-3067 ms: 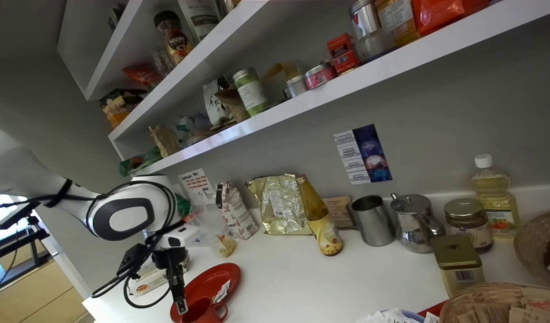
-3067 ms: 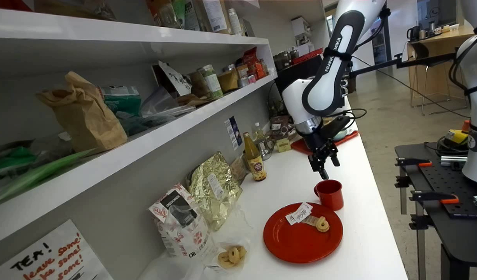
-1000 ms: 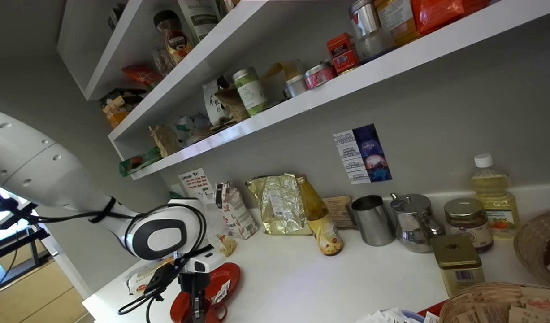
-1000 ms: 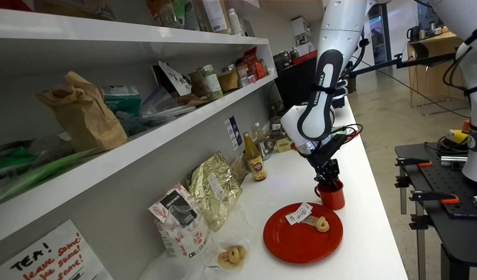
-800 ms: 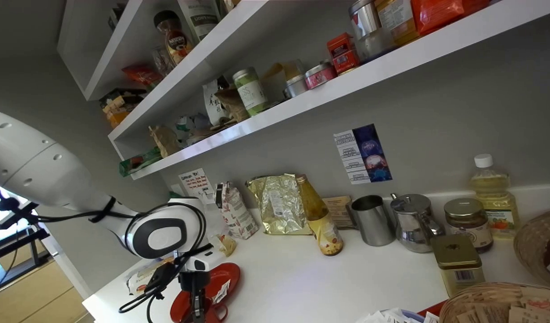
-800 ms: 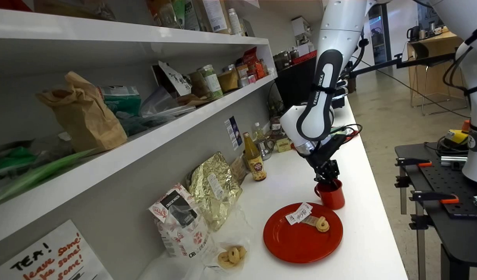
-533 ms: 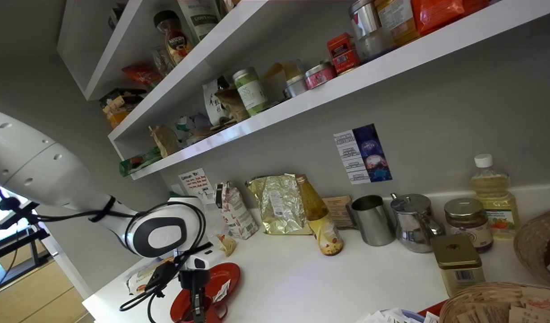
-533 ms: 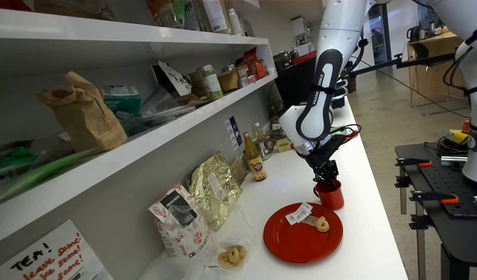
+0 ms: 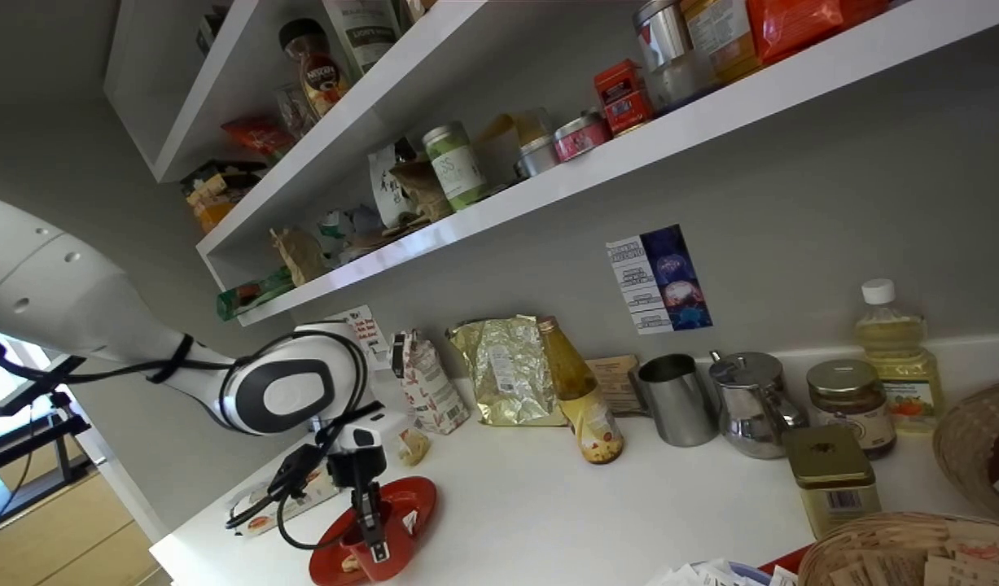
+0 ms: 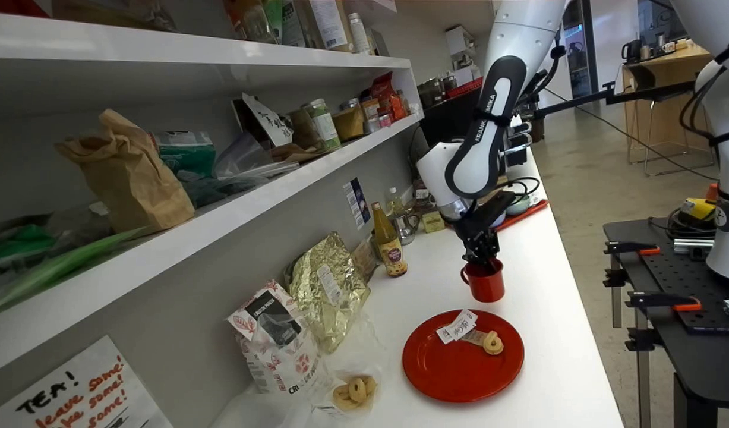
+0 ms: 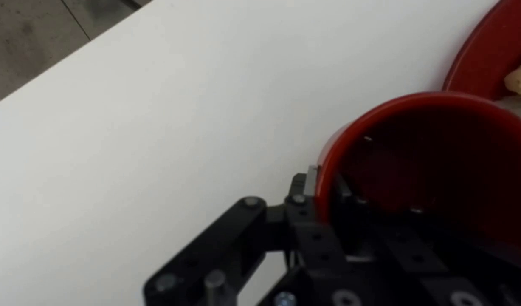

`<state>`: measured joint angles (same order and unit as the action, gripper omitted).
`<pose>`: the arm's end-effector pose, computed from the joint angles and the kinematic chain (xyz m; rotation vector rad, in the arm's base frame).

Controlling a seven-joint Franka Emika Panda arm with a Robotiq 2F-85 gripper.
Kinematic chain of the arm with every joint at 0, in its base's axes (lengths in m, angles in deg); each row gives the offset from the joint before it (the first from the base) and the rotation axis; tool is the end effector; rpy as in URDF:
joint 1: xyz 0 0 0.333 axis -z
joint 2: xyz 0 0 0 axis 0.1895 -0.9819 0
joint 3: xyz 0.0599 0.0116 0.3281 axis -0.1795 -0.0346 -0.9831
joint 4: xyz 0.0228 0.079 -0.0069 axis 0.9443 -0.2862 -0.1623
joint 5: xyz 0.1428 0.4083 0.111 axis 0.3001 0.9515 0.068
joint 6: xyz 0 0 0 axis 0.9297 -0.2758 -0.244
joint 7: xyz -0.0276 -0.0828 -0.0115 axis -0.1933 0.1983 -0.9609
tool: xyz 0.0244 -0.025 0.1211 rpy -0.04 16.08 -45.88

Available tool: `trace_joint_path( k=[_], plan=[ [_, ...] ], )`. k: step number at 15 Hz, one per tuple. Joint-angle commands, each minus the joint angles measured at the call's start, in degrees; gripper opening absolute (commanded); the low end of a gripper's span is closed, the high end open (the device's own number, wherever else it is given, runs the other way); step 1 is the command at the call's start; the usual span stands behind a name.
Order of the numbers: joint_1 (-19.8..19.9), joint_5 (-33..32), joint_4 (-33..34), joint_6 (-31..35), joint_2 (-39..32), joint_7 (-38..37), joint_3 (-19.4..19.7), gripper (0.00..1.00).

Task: Put the orange cup on the orange plate

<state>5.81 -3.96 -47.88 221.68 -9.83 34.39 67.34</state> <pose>0.5431 0.0013 0.1384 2.9572 -0.7211 -0.3529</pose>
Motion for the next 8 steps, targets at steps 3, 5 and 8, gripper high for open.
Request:
trace_joint_path(
  k=[3,5,8],
  plan=[
    [-2.0,-4.1,2.0,-4.6,8.4,-1.4,-1.4,0.02],
    [-3.1,-5.0,3.7,-6.2,9.4,-1.9,-3.2,0.02],
    [-4.9,-6.1,7.4,-8.6,8.7,-2.5,-6.0,0.02]
  ],
)
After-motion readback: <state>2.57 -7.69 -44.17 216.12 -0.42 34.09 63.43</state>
